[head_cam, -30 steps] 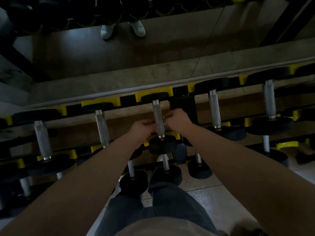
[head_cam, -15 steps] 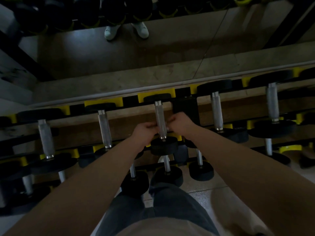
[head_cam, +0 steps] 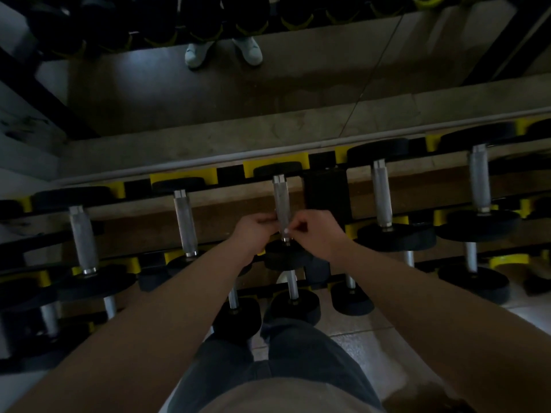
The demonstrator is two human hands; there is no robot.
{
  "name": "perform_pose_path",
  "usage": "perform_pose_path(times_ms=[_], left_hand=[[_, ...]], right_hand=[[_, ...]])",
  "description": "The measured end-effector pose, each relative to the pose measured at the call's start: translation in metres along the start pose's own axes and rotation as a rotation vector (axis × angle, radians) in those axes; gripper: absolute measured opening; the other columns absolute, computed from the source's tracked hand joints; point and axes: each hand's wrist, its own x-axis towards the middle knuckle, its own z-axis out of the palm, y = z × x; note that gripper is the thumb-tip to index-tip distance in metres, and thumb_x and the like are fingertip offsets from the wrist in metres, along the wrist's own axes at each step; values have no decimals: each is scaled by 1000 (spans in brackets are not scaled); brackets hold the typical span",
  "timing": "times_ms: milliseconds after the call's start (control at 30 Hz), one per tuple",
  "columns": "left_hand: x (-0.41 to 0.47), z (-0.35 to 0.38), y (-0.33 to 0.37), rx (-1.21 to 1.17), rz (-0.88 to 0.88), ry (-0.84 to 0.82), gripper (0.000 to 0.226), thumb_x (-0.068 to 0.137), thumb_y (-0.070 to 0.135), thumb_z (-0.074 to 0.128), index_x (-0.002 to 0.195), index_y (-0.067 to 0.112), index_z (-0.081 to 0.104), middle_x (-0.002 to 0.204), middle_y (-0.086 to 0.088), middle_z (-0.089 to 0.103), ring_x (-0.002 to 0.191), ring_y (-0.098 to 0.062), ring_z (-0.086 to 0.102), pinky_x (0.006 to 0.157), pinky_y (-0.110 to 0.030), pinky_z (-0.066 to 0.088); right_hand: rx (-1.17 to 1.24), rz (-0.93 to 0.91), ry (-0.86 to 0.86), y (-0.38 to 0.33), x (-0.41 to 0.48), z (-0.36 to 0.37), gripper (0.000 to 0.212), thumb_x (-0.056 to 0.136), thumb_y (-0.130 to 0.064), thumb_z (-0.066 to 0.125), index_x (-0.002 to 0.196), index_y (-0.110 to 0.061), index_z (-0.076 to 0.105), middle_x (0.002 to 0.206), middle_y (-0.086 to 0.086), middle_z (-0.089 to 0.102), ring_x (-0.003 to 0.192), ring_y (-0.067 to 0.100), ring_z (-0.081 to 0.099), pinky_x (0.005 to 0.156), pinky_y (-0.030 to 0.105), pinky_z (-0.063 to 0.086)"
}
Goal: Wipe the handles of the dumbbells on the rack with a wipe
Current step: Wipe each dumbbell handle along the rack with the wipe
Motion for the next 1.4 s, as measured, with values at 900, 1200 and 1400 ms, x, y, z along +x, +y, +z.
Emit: perform_pose_path(times_ms=[900, 1200, 1400], left_hand=[[30, 0, -9, -88, 129, 60, 38, 92, 13, 70, 128, 9, 63, 117, -4, 68, 91, -3, 63, 78, -16, 50], [29, -4, -13, -100, 83, 28, 40, 92, 17, 71, 130, 7, 63, 123, -7, 69, 99, -13, 66, 88, -27, 52], [30, -1, -9, -74, 66, 32, 33, 93, 20, 70, 125, 11, 64, 114, -4, 69, 85, -8, 63, 72, -22, 52]], right_hand=[[-56, 259, -287, -15, 46, -20, 15, 93, -3, 58, 96, 5, 70, 77, 7, 62, 73, 19, 59, 58, 24, 46], [529, 393, 80, -20, 77, -21, 28, 97, 1, 49, 112, -7, 71, 88, 11, 67, 62, 17, 60, 51, 26, 49], [-271, 234, -425, -17, 41, -22, 29, 95, -8, 58, 66, -12, 58, 70, 2, 53, 64, 12, 50, 54, 22, 40]])
